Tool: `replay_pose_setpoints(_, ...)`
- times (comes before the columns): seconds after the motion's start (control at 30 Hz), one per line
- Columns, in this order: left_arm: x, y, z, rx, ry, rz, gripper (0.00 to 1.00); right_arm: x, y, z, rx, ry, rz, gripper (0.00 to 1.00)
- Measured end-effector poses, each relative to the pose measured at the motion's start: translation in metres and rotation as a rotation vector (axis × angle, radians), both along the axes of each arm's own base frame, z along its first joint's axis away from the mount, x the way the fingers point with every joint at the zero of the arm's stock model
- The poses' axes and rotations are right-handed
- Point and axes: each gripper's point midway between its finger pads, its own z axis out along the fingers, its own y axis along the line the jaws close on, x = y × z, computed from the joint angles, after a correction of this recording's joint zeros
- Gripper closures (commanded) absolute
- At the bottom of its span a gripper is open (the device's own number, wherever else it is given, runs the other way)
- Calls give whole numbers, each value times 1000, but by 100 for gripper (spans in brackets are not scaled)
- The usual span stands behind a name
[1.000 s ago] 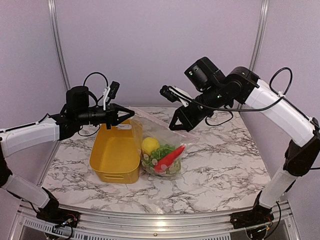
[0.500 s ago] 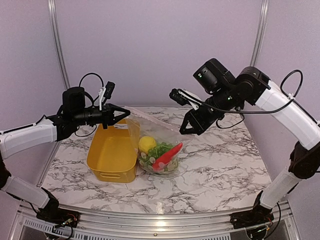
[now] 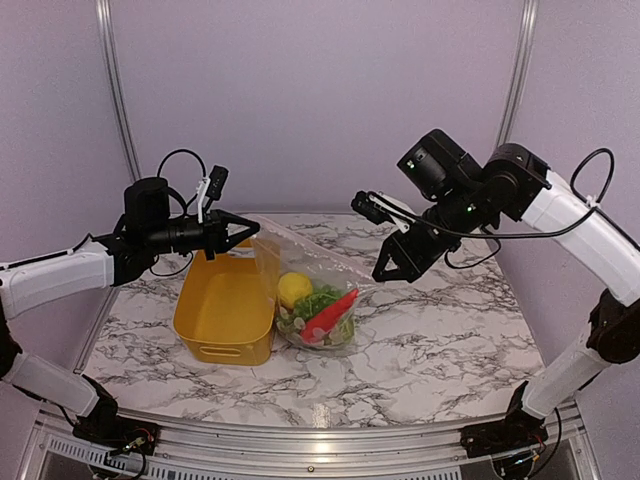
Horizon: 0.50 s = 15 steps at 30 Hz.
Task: Place the food in the zip-top bag and seal the zipper
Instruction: Zip the zipper on the zipper food storage bag, then place the zipper food storage bag at the center of the board.
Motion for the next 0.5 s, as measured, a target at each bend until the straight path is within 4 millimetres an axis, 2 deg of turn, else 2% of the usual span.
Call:
replay_pose_setpoints(0.07,0,0,0,-5,2,1,100,0,0,-1,-3,3,0,87)
replay_pose_setpoints(0.1,0,0,1,-9,3,0,100,0,0,-1,-3,2,-1,76)
replay_pose_setpoints(0.13,0,0,2,-15,7,-2,100,0,-1,0,-2,4,0,68)
replay_pose_setpoints(0.27,3,-3,5,-47,24,2,100,4,0,8,-5,15,-8,47)
replay_pose_setpoints(0.4,8,-18,6,-77,34,-4,100,40,3,49,80,-57,-77,39)
replay_pose_setpoints(0.5,21,-39,17,-121,37,-3,100,75,-13,79,128,-146,-185,38)
